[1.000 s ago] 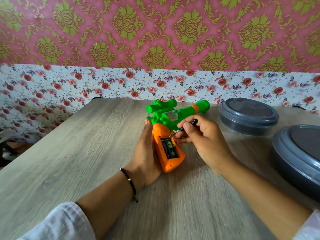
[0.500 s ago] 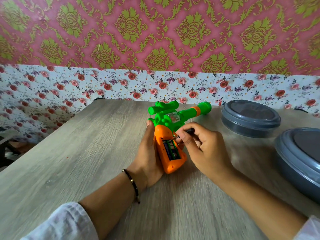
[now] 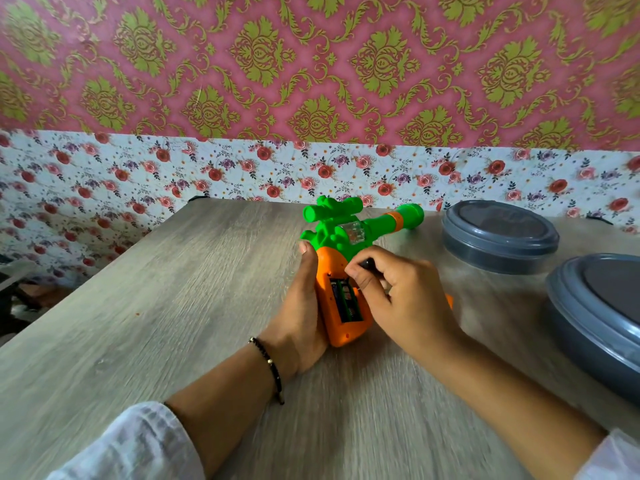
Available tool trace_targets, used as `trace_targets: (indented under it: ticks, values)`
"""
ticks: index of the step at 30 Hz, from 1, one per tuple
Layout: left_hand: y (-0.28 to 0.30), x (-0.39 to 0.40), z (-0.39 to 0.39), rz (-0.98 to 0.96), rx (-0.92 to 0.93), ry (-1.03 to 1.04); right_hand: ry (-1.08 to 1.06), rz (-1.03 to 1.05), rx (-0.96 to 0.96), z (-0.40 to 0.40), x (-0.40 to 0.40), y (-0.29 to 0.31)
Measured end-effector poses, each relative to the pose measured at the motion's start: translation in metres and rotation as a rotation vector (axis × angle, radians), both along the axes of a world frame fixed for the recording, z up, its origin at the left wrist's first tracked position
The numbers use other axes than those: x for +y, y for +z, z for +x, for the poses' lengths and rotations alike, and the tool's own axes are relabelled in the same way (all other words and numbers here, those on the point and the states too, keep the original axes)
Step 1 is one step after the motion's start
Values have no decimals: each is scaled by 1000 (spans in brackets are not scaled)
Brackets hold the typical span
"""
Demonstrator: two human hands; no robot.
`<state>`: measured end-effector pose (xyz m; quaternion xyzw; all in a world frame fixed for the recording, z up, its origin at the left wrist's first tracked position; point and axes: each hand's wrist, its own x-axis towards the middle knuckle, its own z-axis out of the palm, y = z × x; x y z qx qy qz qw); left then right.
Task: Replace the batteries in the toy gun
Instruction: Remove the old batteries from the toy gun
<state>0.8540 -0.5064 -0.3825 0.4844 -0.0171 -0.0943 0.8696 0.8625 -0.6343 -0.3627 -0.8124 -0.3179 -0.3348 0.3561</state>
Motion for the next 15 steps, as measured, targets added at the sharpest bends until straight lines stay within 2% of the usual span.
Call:
trace_targets:
  ticks: [4,12,15]
  values:
    - [-2,-3,1,45,28,50,-8,92,191,6,0,5]
    - [-3,-3,0,81,-67,56,20,282,560,19,1,24]
    - [-1,-3,-1,98,-56,59,29,239,701,26,4,39]
